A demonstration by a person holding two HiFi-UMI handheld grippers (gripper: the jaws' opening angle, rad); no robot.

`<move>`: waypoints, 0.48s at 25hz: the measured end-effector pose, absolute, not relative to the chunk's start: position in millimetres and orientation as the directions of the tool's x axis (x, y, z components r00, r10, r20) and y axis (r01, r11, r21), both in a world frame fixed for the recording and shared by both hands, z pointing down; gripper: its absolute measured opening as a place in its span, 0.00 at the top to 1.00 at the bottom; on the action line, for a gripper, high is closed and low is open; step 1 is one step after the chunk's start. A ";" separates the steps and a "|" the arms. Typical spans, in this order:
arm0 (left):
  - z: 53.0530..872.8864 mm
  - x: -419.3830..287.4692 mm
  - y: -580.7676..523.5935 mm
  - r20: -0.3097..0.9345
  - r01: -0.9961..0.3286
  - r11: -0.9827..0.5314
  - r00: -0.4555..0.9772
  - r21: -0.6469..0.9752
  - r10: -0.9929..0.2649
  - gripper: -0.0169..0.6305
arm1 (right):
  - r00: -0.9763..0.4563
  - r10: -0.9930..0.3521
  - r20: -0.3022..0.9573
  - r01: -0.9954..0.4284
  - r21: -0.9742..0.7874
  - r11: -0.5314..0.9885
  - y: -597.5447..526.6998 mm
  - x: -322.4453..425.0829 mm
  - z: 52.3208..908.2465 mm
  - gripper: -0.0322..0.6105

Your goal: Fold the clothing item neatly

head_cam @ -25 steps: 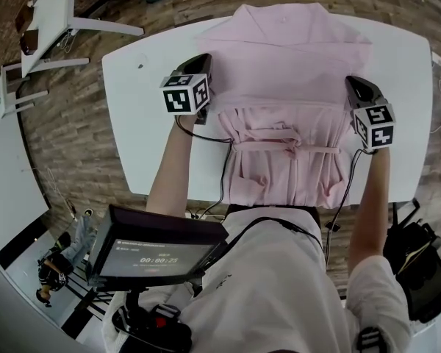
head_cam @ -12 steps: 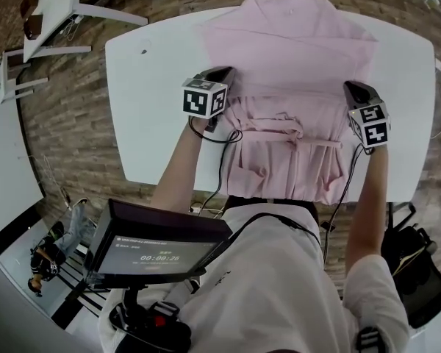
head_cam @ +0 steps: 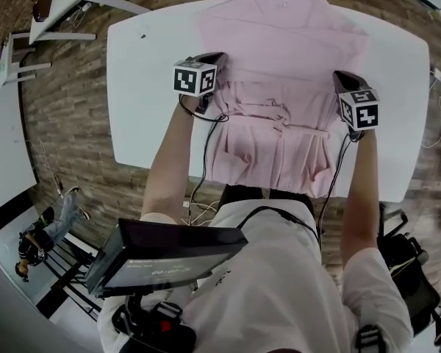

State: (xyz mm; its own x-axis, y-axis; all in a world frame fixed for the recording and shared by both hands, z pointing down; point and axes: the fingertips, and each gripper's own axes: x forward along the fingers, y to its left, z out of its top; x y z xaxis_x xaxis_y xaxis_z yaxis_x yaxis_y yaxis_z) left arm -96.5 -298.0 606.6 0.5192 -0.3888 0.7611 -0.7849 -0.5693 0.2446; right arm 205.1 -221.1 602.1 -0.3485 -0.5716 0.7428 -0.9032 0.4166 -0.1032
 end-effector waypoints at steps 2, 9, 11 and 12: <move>606.8 -98.1 -296.8 0.768 -0.794 -0.560 0.505 0.235 -0.394 0.97 | -0.362 -0.559 0.746 -0.894 -0.107 0.436 -219.7 203.1 601.7 0.95; 569.5 -91.1 -312.2 0.715 -0.758 -0.601 0.565 0.253 -0.412 0.97 | -0.433 -0.589 0.682 -0.874 -0.156 0.461 -235.6 205.2 559.7 0.95; 549.9 -83.2 -329.0 0.677 -0.733 -0.630 0.601 0.255 -0.425 0.97 | -0.436 -0.642 0.631 -0.873 -0.123 0.472 -254.7 207.1 537.6 0.95; 540.4 -78.2 -338.2 0.659 -0.719 -0.648 0.618 0.253 -0.429 0.97 | -0.437 -0.665 0.605 -0.872 -0.104 0.478 -265.1 206.9 527.2 0.95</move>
State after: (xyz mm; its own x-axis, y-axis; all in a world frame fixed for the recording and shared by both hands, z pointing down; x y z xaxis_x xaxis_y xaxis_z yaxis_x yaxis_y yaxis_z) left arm -78.2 -338.2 540.4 0.6177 -0.4286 0.6594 -0.7190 -0.6476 0.2526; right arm 206.9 -265.1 527.2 -0.4373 -0.6652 0.6052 -0.8719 0.4785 -0.1041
